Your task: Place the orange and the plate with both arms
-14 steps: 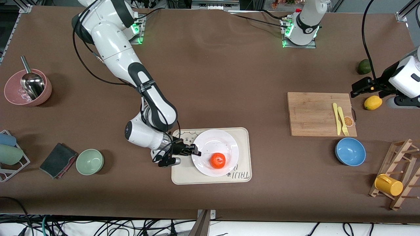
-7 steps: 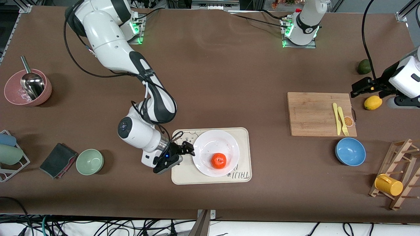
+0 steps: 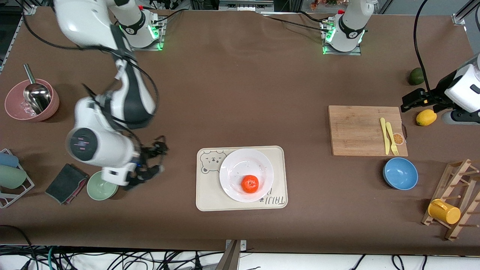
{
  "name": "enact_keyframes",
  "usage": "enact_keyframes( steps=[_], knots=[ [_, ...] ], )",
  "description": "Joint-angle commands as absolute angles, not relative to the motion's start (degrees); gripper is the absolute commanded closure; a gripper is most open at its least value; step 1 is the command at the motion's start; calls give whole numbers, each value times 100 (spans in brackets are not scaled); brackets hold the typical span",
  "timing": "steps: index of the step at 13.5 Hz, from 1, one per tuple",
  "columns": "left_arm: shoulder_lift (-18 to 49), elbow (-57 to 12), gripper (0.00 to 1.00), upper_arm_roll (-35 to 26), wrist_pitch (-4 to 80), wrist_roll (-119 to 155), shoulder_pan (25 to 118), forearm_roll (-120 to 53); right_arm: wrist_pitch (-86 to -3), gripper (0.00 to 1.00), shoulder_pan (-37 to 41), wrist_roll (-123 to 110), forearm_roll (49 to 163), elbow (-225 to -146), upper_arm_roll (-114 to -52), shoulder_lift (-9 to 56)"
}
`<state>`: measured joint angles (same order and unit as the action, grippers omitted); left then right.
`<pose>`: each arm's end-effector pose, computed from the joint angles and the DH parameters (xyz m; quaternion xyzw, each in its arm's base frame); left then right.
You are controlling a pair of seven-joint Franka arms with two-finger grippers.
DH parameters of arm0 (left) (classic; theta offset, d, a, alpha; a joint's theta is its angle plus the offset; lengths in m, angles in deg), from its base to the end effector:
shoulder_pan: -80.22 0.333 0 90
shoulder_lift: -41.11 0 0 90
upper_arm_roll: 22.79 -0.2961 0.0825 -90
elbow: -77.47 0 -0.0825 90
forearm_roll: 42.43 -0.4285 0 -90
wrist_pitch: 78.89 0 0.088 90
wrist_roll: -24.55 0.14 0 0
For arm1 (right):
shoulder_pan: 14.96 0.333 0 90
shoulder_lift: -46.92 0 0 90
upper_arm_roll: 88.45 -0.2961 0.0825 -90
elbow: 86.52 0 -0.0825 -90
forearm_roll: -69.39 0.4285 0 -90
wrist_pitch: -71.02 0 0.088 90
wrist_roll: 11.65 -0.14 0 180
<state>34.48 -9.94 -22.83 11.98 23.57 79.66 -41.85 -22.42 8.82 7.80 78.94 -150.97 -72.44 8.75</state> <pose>0.6295 -0.0071 0.5251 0.9996 0.0042 -0.0277 0.0047 0.7293 0.1707 0.3613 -0.9667 -0.2463 0.0691 0.0023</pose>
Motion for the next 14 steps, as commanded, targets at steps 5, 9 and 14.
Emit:
enact_keyframes(
  steps=[5, 9, 14],
  knots=[
    [3391, -857, 0, -2323, 1163, 2463, 7934, -4103, -510, 0, 956, 531, 7466, -15437, -6542, 2677],
    [3399, -857, 0, -2323, 1163, 2463, 7934, -4103, -604, 0, 904, 505, 7326, -16233, -6541, 3230],
    [3399, -857, 0, -2323, 1163, 2446, 7943, -4094, -2282, 0, -1062, -703, 6579, -18825, -8999, 4768]
  ],
)
